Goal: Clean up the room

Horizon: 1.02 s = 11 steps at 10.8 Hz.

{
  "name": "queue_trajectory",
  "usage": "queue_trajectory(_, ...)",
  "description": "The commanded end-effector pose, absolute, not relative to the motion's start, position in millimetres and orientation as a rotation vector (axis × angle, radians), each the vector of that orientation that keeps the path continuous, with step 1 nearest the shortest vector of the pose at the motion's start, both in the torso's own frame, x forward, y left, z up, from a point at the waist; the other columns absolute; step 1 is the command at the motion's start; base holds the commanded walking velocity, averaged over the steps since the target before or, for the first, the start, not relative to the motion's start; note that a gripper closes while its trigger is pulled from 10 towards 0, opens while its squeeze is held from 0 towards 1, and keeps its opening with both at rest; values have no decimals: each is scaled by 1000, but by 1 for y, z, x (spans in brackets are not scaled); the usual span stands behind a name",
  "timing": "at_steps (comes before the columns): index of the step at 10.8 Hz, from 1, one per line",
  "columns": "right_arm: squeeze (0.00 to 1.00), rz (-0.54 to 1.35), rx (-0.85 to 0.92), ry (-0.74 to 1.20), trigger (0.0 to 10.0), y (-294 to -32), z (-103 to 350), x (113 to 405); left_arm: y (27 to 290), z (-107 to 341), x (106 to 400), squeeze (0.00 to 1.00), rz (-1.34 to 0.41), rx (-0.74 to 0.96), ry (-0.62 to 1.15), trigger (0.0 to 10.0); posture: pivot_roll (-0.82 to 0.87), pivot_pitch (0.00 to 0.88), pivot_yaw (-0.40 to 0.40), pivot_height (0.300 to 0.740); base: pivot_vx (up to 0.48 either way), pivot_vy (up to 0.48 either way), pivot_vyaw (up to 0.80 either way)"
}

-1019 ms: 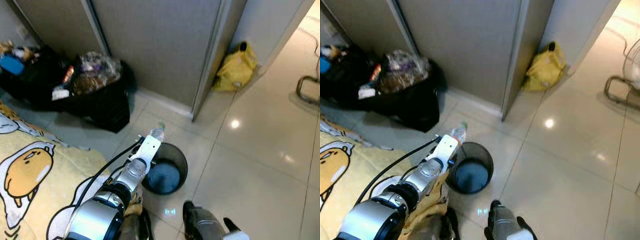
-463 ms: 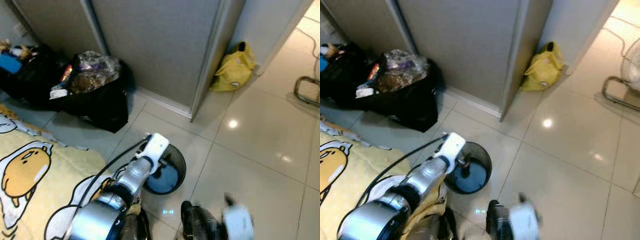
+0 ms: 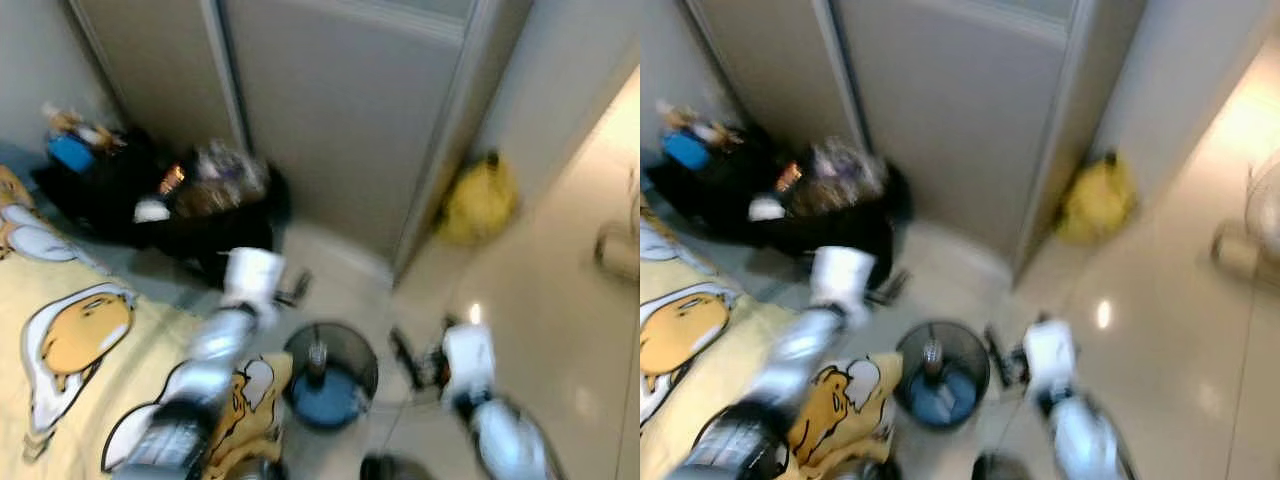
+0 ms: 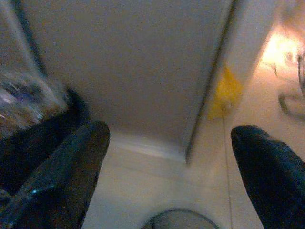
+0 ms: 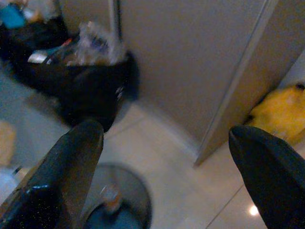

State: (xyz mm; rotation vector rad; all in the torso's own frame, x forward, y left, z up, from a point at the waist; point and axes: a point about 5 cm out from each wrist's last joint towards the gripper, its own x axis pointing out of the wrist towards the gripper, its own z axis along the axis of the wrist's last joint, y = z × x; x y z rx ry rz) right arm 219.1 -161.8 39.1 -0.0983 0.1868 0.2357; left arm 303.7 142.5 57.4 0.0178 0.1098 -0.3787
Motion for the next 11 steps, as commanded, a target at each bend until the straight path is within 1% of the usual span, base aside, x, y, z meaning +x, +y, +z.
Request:
queue_trajectory(1, 0, 212, -80, 202, 10000, -168, 35, 222, 145, 61, 300, 0, -397, -17, 99, 10000, 29, 0, -7, 740, 0, 0, 0)
queue_trajectory(2, 0, 227, -81, 186, 10000, -168, 38, 236, 146, 65, 292, 0, -446, -36, 70, 10000, 54, 0, -22, 740, 0, 0, 0)
queue_trajectory(3, 0, 243, -85, 181, 10000, -166, 38, 242, 151, 65, 291, 0, -421, -32, 71, 10000, 65, 0, -30, 740, 0, 0, 0)
queue_trajectory(4, 0, 247, -83, 184, 10000, -165, 36, 248, 160, 69, 294, 0, -324, -20, 77, 10000, 80, 0, -37, 740, -266, 0, 738)
queue_trajectory(5, 0, 253, -79, 186, 10000, -164, 33, 251, 156, 76, 295, 0, -301, -69, 87, 10000, 81, 0, -44, 740, -480, 0, 719)
queue_trajectory(7, 0, 276, -82, 198, 10000, -164, 28, 250, 140, 81, 290, 0, -342, -103, 68, 10000, 81, 0, -64, 740, 0, 0, 712)
queue_trajectory(8, 0, 303, -92, 199, 10000, -164, 26, 249, 136, 78, 289, 0, -336, -64, 86, 10000, 75, 0, -70, 740, 0, -401, 700)
queue_trajectory(11, 0, 303, -92, 199, 10000, -164, 26, 249, 136, 78, 289, 0, -336, -64, 86, 10000, 75, 0, -70, 740, 0, -401, 700)
